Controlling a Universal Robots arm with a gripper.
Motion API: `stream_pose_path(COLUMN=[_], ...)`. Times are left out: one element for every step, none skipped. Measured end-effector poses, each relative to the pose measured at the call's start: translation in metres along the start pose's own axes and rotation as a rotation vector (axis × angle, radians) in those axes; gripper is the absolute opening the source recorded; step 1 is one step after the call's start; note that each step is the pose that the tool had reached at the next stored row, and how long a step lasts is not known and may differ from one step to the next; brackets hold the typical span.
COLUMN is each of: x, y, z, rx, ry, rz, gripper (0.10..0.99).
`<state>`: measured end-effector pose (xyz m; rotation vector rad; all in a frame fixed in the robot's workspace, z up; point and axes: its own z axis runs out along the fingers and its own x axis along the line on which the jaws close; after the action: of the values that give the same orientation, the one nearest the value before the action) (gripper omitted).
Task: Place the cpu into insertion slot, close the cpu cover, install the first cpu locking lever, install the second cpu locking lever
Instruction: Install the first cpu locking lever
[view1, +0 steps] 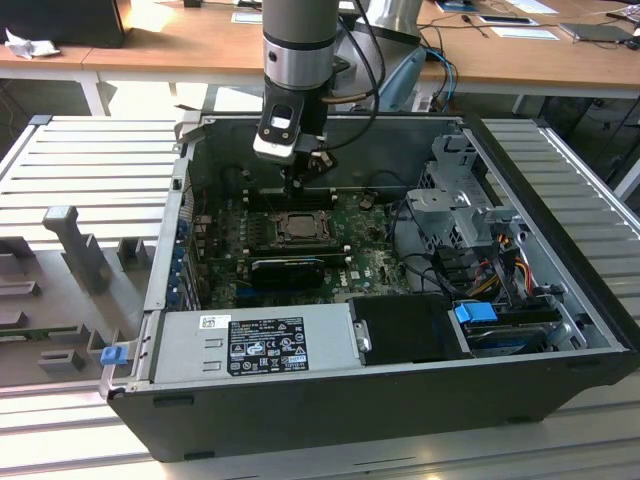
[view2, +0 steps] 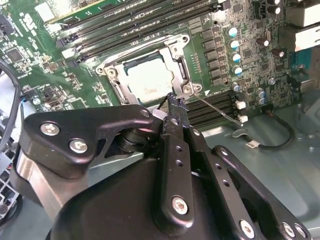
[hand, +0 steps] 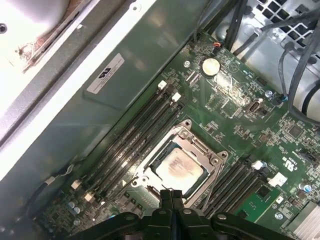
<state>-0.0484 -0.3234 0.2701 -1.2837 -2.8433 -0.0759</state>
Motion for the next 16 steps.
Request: stream_pose_path(x=[0.0, 0.0, 0.0, 0.0, 0.0, 0.0, 0.0, 0.0, 0.0, 0.0, 0.0, 0.0, 0.0, 0.0, 0.0, 0.0], y=[0.0, 0.0, 0.0, 0.0, 0.0, 0.0, 0.0, 0.0, 0.0, 0.0, 0.0, 0.0, 0.0, 0.0, 0.0, 0.0], z=[0.0, 0.0, 0.0, 0.0, 0.0, 0.0, 0.0, 0.0, 0.0, 0.0, 0.0, 0.0, 0.0, 0.0, 0.0, 0.0], rx=[0.0, 0.001, 0.001, 0.001, 0.001, 0.002, 0.002, 0.002, 0.003, 0.003, 0.004, 0.004, 0.005, 0.005, 0.006, 0.007], ry=[0.0002, 0.0005, 0.0007, 0.001, 0.0012, 0.0014, 0.002, 0.0022, 0.0027, 0.0031, 0.0033, 0.0038, 0.0043, 0.0048, 0.0057, 0.0064], rz=[-0.006, -0.014, -0.02, -0.029, -0.033, -0.04, -0.055, -0.063, -0.075, -0.086, -0.093, -0.108, -0.122, -0.134, -0.161, -0.18], gripper=[0.106, 0.106, 0.106, 0.106, 0.106, 0.106, 0.106, 0.106, 0.106, 0.106, 0.106, 0.106, 0.106, 0.106, 0.106, 0.106])
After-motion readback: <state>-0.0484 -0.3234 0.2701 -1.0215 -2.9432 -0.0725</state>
